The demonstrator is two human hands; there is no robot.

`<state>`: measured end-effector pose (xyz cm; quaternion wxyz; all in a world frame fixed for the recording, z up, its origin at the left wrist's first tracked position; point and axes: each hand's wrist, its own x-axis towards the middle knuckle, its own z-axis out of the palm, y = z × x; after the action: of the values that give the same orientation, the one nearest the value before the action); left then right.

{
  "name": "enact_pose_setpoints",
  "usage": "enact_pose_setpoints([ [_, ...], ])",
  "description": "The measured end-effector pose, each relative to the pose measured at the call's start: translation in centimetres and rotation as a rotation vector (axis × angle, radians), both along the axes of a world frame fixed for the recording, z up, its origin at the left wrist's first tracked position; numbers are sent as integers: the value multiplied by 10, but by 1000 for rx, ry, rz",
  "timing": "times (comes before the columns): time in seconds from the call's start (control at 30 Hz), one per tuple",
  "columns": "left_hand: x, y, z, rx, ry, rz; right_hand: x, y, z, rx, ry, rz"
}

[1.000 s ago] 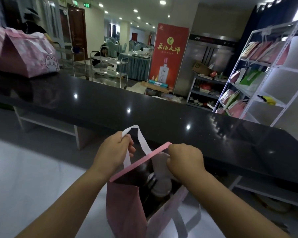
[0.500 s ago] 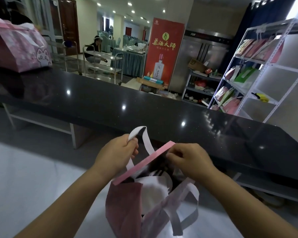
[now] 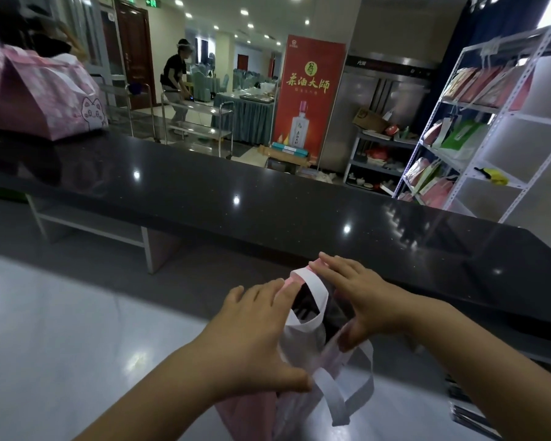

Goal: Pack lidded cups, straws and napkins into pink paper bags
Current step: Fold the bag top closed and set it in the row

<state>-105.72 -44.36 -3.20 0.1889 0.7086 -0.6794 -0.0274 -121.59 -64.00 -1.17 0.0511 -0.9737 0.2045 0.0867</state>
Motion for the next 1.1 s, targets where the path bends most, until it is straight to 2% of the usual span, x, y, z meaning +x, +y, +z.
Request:
enact_pose_setpoints([
  [0.13, -3, 8, -1, 40, -97, 12, 7, 3, 2, -17, 20, 7],
  [0.27, 11, 11, 1, 96, -167, 130, 5, 3, -3, -36, 5, -5],
  [0.57, 52, 13, 0, 137, -237, 265, -11, 0, -5, -75, -90, -61],
  [0.8, 65, 6, -15, 19, -70, 245, -21, 7, -10, 240, -139, -123],
  [1.0, 69, 4, -27, -63, -24, 260, -24, 0, -12, 304, -264, -185],
  [1.1, 67, 4, -29, -82, 60, 249, -20, -1, -17, 346, -368, -216],
])
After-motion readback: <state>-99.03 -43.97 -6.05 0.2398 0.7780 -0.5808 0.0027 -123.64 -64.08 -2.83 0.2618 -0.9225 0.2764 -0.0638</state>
